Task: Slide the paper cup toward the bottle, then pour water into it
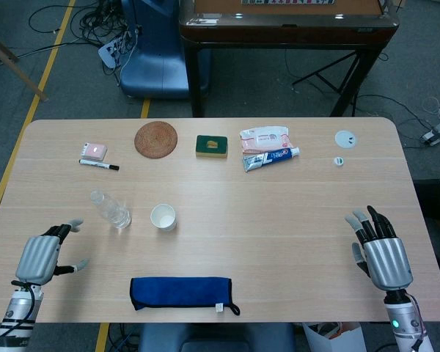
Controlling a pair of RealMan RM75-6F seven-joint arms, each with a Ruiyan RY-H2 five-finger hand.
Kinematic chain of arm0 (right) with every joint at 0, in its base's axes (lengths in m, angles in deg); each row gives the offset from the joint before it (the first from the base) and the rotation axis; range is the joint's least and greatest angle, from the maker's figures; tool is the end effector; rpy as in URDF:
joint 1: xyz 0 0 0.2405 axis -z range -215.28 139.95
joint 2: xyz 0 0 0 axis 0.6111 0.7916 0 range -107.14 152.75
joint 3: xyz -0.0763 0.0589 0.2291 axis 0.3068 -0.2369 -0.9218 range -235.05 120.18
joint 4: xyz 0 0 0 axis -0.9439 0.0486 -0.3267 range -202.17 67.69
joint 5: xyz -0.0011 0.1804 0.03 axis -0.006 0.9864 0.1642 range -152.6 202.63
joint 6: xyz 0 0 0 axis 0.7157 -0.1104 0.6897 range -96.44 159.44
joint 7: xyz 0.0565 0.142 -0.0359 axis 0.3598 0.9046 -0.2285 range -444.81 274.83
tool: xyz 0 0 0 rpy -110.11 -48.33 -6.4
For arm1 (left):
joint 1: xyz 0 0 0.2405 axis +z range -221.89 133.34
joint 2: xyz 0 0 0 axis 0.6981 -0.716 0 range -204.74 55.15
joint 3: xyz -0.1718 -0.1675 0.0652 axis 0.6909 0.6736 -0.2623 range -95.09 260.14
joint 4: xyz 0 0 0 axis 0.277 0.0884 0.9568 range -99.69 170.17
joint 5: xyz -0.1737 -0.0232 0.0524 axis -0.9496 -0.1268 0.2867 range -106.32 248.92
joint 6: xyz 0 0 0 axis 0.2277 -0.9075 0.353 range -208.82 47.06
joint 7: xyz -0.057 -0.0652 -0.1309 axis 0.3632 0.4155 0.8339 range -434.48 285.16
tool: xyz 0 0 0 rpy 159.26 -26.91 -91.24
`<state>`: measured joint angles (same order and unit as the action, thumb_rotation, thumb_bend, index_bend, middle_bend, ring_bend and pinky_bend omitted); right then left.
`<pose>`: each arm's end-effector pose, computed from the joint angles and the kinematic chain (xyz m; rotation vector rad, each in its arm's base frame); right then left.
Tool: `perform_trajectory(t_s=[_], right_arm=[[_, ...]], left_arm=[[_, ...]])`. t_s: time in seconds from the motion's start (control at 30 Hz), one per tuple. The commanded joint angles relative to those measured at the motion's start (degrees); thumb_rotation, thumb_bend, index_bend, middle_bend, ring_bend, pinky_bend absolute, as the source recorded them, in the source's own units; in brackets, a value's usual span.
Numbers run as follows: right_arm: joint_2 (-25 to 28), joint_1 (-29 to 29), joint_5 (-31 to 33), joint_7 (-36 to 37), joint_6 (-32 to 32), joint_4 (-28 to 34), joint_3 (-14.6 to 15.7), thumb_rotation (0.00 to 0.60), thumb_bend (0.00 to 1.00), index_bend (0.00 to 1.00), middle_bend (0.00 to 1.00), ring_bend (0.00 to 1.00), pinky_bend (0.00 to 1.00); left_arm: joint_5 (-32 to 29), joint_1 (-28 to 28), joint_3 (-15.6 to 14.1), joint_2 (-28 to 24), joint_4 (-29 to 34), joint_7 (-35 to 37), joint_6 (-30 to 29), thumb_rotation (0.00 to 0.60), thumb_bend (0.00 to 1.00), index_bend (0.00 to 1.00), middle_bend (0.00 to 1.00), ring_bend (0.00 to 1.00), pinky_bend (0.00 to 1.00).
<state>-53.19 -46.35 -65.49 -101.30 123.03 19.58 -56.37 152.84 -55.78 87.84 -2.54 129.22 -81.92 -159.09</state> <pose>-0.2668 -0.1961 0.1266 1.5017 -0.6556 0.8954 -0.2650 0.2288 0.1271 -1.4444 -0.9674 -0.9457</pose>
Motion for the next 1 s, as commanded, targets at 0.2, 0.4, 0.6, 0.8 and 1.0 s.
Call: perform_trajectory(t_s=[0.2, 0.4, 0.6, 0.8, 1.0], right_arm=[[0.3, 0.4, -0.5, 0.5, -0.6, 0.1, -0.6, 0.6, 0.52, 0.23, 0.18, 0.04, 0.19], [0.4, 0.6, -0.8, 0.7, -1.1, 0.1, -1.1, 0.6, 0.52, 0.23, 0.18, 0.04, 0.19], [0.5, 0.8, -1.2, 0.8, -1.5, 0.2, -1.3, 0.6, 0.52, 0.23, 0.18, 0.04, 0.19], [0.9, 1.1, -1.6, 1.1, -1.5, 0.4, -1.6, 0.6, 0.52, 0.23, 0.18, 0.04, 0.19], [0.9, 1.3, -1.6, 1.1, -2.0, 0.4, -1.9, 0.6, 0.52, 0.23, 0.18, 0.04, 0.19]], left_arm=[[-7.9, -2.1, 4.3, 1.1, 0.6, 0.1, 2.7, 0.6, 0.0, 0.28, 0.36, 0.34, 0.53], [-14.0, -4.2, 6.5, 1.3, 2.0, -1.2, 6.3, 0.6, 0.0, 0.23, 0.34, 0.31, 0.51], [-16.8, -6.2, 8.0, 2.6, 1.9, -0.9, 8.1, 0.6, 0.0, 0.15, 0.25, 0.23, 0.45], [-18.0, -7.5, 9.8, 4.2, 0.6, 4.4, 9.7, 0.6, 0.0, 0.14, 0.21, 0.21, 0.42], [-20.8, -8.9, 11.3, 4.8, 0.6, 9.8, 13.2, 0.6, 0.0, 0.13, 0.21, 0.21, 0.39]])
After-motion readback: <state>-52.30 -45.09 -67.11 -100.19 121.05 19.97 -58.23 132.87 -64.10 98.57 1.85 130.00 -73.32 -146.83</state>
